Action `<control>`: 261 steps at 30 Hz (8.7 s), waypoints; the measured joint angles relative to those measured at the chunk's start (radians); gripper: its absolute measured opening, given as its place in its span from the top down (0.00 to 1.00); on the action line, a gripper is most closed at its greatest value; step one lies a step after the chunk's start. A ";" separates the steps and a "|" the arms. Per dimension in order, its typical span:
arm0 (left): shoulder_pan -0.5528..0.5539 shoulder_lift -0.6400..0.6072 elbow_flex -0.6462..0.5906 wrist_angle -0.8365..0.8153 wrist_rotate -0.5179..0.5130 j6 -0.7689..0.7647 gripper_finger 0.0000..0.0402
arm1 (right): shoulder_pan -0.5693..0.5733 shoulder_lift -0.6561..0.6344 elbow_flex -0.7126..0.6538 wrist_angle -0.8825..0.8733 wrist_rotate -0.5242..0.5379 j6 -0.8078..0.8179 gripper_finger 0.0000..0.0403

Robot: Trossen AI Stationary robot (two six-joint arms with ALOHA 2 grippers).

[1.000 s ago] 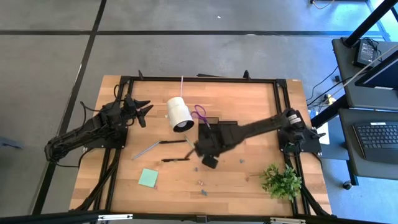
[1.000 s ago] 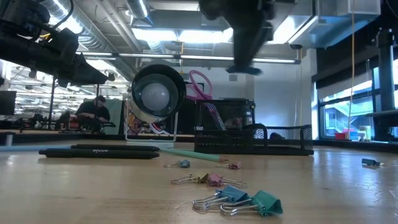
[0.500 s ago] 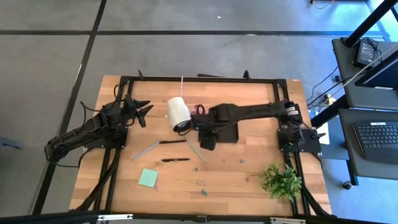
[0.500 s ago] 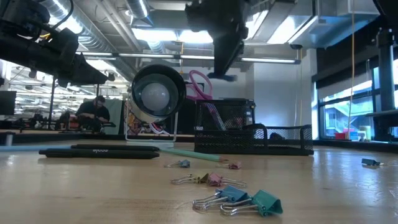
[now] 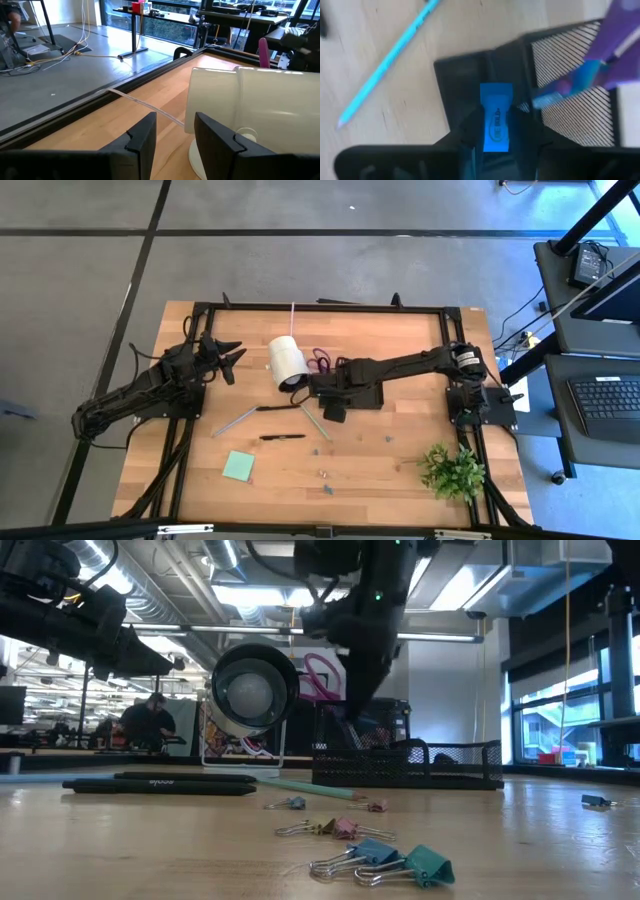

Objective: Pick and place office supplies into organizer
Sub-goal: Put the blue eraser into the black desk organizer, then put the bottom black pen into the black desk organizer

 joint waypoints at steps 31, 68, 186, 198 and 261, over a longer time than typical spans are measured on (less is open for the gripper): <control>0.000 0.000 0.000 0.000 0.000 0.000 0.68 | 0.022 0.000 -0.147 0.095 -0.001 0.106 0.76; -0.003 0.000 0.000 0.265 0.322 0.078 0.66 | 0.036 -0.038 0.325 -0.283 -0.098 0.107 0.63; -0.890 1.802 0.974 -0.576 0.102 -0.446 0.86 | -0.040 -0.975 -0.704 0.234 0.029 0.206 0.63; -0.887 1.760 1.031 -0.626 0.070 -0.404 0.86 | -0.040 -0.975 -0.704 0.234 -0.051 0.267 0.63; -0.697 1.626 1.384 -0.172 -0.673 1.469 0.86 | -0.109 -0.815 -0.703 0.910 -0.422 0.629 0.63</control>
